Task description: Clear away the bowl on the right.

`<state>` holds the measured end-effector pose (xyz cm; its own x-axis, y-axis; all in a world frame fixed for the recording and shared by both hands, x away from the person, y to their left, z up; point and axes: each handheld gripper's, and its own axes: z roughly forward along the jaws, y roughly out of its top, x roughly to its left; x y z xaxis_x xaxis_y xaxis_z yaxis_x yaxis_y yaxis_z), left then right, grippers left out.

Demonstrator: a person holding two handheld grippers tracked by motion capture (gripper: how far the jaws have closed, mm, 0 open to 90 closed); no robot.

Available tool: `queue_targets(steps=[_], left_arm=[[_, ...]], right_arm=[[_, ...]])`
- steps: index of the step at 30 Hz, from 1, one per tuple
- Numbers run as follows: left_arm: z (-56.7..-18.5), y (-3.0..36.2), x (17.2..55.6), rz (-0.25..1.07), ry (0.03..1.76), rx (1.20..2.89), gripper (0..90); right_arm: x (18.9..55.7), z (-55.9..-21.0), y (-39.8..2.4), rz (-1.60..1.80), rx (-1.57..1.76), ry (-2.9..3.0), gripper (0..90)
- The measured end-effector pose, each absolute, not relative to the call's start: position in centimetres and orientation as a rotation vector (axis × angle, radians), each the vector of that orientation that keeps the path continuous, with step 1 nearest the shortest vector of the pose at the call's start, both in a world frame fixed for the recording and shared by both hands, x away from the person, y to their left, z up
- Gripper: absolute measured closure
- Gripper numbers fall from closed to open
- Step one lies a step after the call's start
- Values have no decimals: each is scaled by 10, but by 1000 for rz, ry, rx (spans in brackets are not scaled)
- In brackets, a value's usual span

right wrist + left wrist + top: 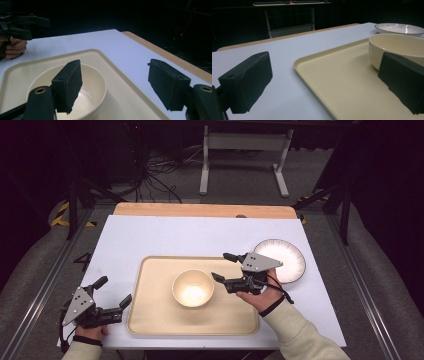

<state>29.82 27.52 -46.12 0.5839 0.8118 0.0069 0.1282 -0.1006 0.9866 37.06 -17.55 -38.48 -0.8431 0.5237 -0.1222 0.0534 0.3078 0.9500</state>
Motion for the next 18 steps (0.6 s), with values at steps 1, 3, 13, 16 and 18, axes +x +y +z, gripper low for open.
queue_targets(steps=[1,3,13,16,18], left_arm=[[-461,275,298,697,811,1592,2],[-461,275,298,699,811,1592,2],[-461,276,298,693,818,1585,2],[-461,276,298,694,819,1581,2],[-461,276,298,694,818,1582,2]], right_arm=[[369,-385,-177,1556,503,2157,264],[368,-384,-181,1576,501,2131,251],[361,-381,-201,1608,520,2064,238],[360,-380,-209,1618,527,2054,238],[358,-380,-217,1609,534,2045,238]])
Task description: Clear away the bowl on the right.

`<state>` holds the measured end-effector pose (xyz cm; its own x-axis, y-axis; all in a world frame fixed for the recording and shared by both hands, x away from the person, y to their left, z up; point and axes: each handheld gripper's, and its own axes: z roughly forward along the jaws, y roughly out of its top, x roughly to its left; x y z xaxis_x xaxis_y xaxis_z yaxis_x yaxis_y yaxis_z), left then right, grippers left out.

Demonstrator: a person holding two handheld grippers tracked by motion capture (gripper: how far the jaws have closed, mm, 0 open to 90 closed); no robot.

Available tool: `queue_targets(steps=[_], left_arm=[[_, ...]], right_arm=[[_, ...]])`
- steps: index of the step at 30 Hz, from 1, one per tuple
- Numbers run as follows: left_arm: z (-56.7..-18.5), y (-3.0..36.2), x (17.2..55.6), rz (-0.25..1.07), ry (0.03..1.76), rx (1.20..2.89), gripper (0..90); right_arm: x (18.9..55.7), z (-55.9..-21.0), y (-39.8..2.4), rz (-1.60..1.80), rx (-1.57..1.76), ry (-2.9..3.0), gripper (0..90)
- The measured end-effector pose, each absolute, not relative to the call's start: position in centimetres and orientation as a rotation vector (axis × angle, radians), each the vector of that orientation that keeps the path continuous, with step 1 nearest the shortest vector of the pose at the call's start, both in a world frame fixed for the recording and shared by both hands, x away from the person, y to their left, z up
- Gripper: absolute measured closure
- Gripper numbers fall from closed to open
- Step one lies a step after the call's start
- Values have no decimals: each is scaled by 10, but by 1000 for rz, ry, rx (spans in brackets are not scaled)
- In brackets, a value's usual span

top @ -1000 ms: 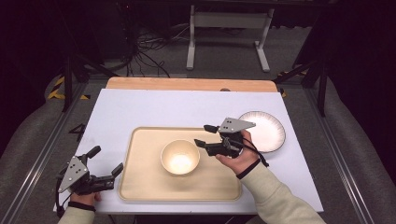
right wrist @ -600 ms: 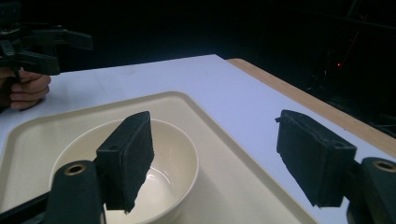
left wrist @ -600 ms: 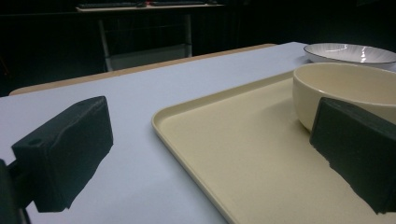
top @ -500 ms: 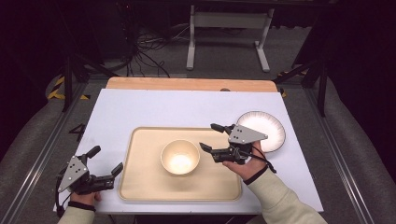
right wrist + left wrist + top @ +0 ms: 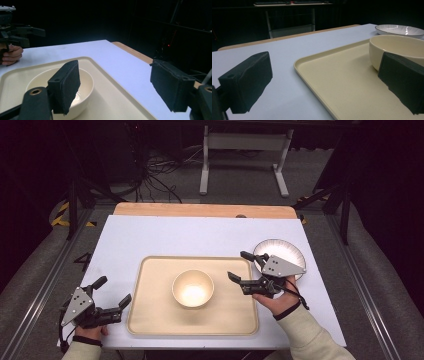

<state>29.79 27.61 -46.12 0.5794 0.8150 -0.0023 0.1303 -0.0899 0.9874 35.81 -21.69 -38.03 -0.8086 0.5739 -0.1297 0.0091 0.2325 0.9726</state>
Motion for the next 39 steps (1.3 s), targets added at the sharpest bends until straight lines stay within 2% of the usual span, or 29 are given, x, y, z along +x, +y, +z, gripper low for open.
queue_targets(steps=[19,30,39], left_arm=[[-461,276,298,696,818,1585,2],[-461,276,298,696,818,1585,2],[-461,276,298,694,819,1583,2]], right_arm=[[345,-387,-266,1597,632,1961,233],[338,-410,-276,1592,648,1916,189],[334,-426,-275,1623,652,1900,188]])
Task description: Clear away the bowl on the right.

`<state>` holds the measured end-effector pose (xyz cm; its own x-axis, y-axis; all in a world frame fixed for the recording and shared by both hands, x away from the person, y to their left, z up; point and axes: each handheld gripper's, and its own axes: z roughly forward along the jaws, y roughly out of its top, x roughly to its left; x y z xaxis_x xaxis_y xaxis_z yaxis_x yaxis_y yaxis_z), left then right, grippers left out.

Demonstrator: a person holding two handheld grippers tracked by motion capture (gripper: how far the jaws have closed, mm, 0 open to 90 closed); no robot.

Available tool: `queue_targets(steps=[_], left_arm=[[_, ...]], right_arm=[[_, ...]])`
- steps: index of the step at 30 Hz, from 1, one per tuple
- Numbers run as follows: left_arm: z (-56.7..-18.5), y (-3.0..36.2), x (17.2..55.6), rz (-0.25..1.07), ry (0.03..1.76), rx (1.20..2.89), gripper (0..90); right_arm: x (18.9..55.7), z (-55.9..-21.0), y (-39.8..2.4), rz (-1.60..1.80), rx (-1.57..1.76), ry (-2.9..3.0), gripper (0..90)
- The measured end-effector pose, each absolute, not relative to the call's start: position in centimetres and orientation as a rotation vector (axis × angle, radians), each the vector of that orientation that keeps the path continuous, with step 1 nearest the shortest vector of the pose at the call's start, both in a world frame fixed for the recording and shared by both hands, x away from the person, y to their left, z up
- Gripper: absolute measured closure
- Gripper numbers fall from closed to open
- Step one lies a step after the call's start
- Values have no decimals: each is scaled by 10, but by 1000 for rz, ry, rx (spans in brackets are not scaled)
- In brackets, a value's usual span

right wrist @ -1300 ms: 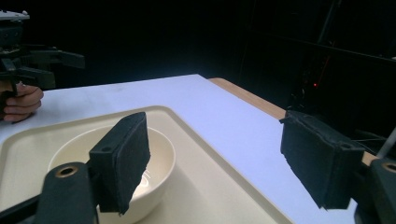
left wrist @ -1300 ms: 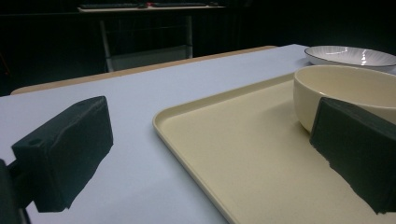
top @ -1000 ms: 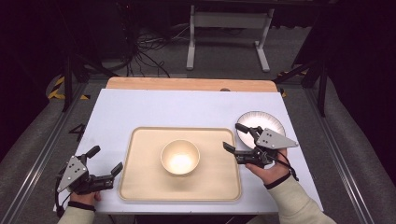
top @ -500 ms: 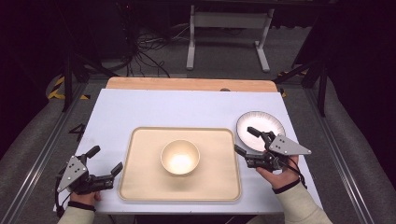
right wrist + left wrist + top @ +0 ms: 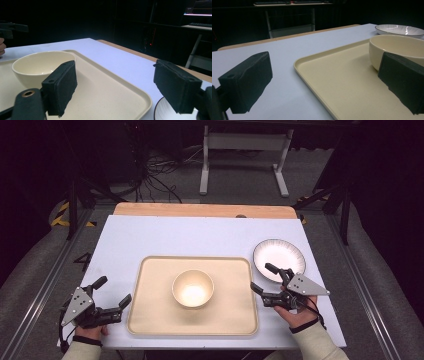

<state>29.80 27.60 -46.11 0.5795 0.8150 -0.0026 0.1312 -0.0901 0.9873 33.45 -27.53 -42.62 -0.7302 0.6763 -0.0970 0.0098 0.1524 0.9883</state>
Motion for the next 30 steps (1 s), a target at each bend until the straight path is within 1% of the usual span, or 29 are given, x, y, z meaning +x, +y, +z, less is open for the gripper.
queue_targets(steps=[22,30], left_arm=[[-461,276,298,698,810,1590,2],[-461,275,298,697,809,1592,2]], right_arm=[[332,-459,-283,1608,725,1935,188],[333,-458,-283,1609,741,1936,188]])
